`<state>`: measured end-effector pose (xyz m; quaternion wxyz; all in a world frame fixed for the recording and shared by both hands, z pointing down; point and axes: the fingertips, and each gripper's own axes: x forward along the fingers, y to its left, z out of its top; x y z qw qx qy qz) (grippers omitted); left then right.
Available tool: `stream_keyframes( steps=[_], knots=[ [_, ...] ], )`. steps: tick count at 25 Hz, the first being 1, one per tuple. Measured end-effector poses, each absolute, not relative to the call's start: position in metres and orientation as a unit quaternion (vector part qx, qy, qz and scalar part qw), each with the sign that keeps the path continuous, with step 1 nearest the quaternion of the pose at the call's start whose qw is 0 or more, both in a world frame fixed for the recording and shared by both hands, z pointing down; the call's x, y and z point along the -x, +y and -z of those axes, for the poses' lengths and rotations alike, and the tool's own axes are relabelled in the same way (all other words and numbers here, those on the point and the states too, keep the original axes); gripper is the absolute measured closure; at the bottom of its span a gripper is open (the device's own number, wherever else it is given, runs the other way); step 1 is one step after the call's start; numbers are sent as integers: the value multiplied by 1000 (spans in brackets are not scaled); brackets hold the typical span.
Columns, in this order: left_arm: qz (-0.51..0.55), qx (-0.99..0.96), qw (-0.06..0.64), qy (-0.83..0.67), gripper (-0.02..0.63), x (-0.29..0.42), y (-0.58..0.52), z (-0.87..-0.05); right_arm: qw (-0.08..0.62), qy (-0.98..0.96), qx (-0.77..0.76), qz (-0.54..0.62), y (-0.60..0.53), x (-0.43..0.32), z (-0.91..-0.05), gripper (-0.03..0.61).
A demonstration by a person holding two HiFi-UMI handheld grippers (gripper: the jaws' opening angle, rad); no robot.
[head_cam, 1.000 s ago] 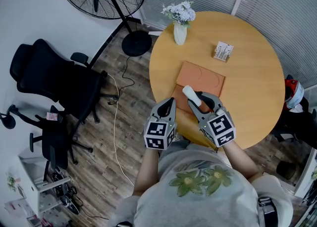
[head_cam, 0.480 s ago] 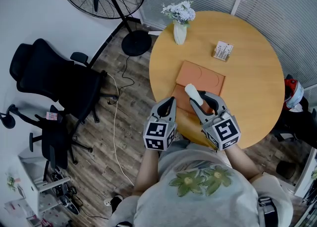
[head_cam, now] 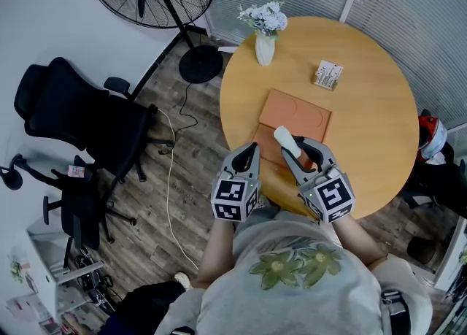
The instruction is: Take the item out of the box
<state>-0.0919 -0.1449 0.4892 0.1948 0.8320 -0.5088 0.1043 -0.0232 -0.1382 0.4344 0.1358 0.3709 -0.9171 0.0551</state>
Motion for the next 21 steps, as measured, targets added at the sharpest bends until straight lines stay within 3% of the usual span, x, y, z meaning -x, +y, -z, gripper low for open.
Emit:
stream_keyframes(
  steps=[21],
  knots=[
    [-103, -829, 198, -512, 614, 98, -142, -492, 142, -918, -367, -56, -136, 28, -440, 448]
  ],
)
